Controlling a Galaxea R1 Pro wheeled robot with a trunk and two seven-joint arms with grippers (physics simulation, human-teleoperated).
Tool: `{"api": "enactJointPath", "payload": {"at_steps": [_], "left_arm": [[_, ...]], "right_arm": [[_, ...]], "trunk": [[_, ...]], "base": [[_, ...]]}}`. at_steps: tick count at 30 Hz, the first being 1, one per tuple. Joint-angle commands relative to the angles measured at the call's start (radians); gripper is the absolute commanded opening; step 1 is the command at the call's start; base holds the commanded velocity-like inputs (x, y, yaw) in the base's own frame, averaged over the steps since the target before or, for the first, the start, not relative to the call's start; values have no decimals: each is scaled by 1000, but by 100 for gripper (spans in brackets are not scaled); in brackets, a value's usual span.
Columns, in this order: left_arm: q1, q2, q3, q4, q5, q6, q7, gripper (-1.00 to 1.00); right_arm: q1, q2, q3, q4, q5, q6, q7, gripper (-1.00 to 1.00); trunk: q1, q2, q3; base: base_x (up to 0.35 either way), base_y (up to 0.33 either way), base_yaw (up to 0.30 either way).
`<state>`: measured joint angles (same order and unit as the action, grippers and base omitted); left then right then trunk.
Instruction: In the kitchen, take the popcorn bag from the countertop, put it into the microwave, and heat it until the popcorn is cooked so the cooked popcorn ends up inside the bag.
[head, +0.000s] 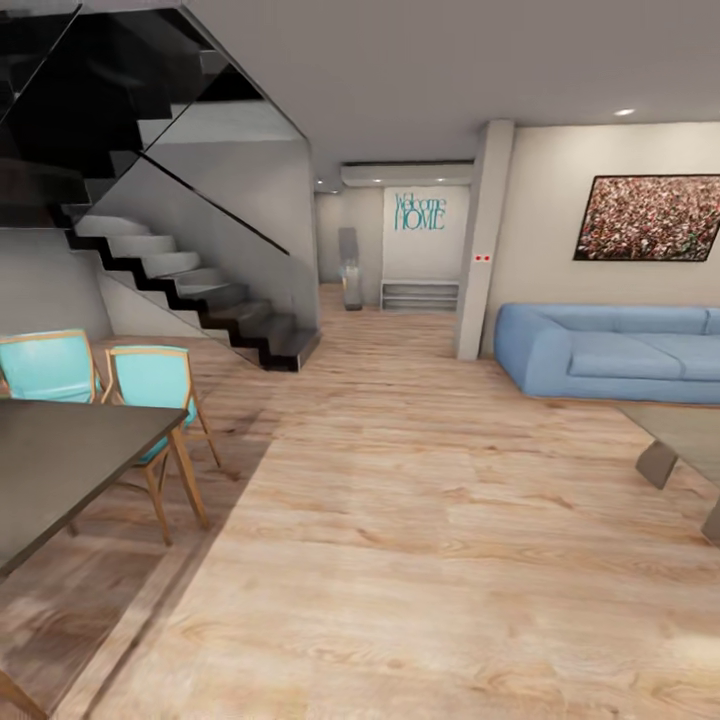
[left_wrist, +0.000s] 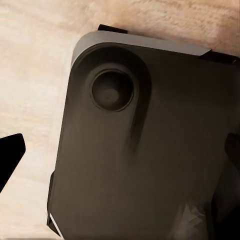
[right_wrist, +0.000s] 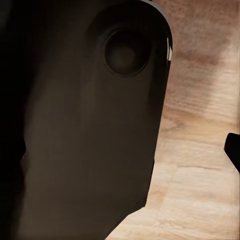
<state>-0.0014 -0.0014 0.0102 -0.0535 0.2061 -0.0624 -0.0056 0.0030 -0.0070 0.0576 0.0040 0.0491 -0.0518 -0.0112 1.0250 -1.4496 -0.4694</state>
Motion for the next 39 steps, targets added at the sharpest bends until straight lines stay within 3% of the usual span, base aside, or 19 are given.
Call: {"api": "enactJointPath", "payload": {"at_steps": [1,39], "left_arm": [[0,0,1,0,6,-2,-1,100],[0,0,1,0,6,-2,-1,100]], "right_arm": [[0,0,5,0,6,-3,-1,100],[0,-2,7,0,5,-3,-1,100]], "trunk": [[0,0,-1],[0,0,-1]], "base": [[0,0,281],[0,0,281]]}}
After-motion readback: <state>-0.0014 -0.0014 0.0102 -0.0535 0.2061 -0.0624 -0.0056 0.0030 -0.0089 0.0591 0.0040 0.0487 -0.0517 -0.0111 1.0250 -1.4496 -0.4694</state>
